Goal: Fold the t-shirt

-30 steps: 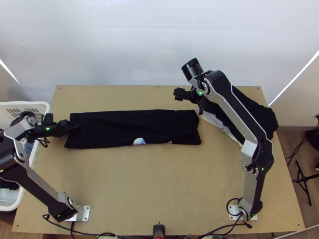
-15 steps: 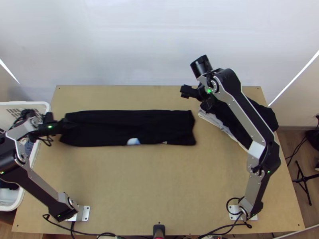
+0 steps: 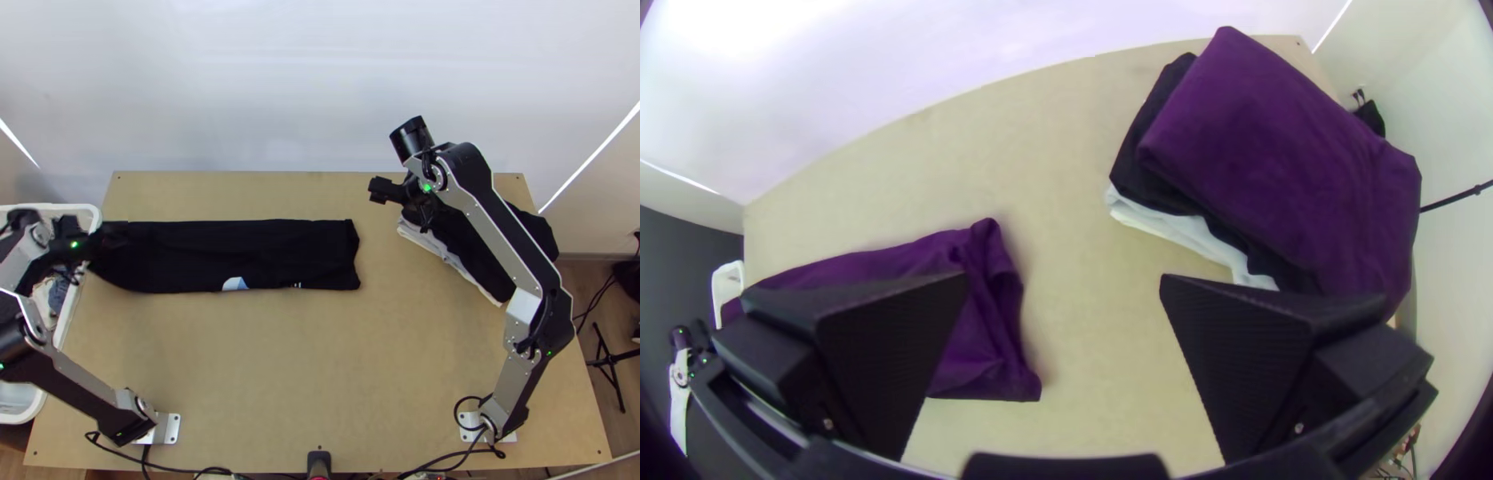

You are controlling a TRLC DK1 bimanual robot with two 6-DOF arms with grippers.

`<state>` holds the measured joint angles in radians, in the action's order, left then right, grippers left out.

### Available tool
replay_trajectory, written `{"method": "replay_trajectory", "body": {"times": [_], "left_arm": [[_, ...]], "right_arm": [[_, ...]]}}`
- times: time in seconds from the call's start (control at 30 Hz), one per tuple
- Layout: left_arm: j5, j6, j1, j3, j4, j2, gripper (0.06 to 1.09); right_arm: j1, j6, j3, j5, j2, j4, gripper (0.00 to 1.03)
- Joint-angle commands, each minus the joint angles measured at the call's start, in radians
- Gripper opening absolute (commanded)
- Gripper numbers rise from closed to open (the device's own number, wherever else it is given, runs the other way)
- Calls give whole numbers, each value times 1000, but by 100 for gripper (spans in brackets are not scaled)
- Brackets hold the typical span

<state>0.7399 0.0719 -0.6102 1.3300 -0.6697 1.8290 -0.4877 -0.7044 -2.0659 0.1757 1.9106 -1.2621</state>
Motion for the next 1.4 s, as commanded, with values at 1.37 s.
{"method": "replay_trajectory", "body": {"times": [1.37], "left_arm": [[-82,-478,928,339,32,61,9]], "right_arm": [[279,2,421,-1,-358,96,99]]}}
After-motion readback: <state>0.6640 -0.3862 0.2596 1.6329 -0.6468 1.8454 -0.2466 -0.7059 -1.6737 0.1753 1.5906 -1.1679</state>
